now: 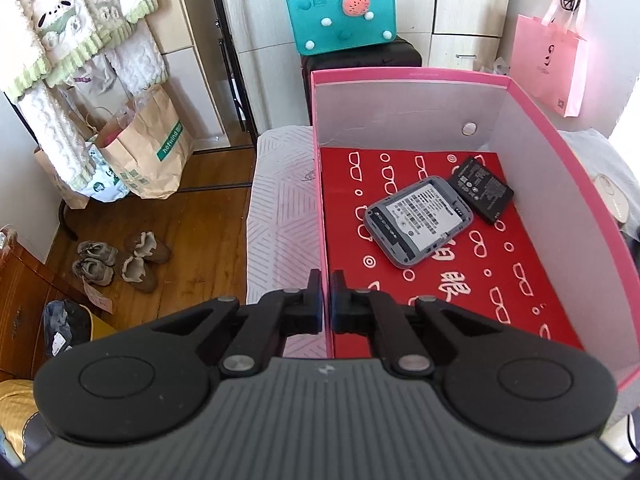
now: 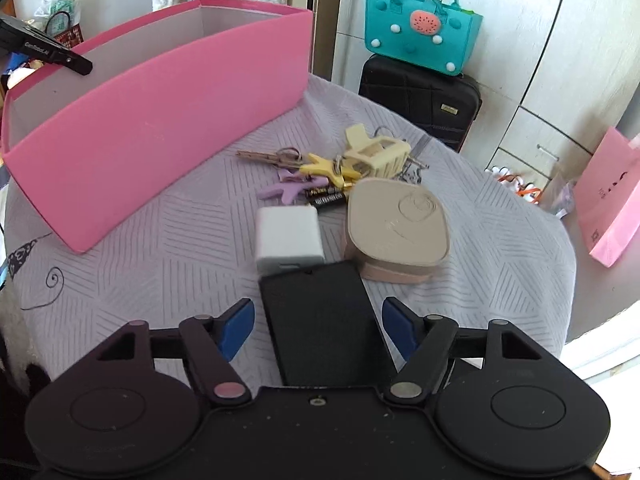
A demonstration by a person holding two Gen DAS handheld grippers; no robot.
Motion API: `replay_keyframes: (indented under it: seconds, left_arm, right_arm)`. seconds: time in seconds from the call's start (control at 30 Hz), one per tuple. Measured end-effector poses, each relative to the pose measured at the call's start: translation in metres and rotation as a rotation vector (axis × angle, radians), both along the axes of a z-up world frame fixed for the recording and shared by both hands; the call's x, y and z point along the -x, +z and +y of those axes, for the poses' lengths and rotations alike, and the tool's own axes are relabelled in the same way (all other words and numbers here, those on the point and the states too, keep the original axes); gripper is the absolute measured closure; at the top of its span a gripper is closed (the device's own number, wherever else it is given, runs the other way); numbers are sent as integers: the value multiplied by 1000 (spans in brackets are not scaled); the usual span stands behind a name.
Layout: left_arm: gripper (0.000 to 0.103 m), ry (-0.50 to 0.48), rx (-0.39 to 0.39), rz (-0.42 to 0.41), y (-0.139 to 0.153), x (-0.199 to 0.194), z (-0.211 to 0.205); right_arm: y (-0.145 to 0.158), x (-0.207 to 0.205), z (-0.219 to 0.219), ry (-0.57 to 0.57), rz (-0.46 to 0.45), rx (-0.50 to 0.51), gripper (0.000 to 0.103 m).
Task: Organize rigid objects
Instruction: 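Grasp the black power bank on the cloth with the right gripper, then carry the black power bank into the box and release it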
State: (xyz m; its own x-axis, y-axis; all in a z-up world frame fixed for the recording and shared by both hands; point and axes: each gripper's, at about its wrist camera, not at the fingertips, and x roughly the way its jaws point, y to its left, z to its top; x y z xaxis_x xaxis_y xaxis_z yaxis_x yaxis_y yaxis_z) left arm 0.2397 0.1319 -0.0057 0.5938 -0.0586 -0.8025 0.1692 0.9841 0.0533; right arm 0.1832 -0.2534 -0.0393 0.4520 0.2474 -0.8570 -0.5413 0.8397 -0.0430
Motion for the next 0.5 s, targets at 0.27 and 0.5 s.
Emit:
replay_keyframes:
  seconds: [0.27, 0.5]
  left_arm:
    - [100, 0, -10, -22, -8, 2, -2]
    - [99, 9, -39, -39, -16, -1, -6]
  right_arm:
    - [-8, 4, 6, -7, -12, 12, 26]
    - [-2, 9, 21, -65, 14, 1, 32]
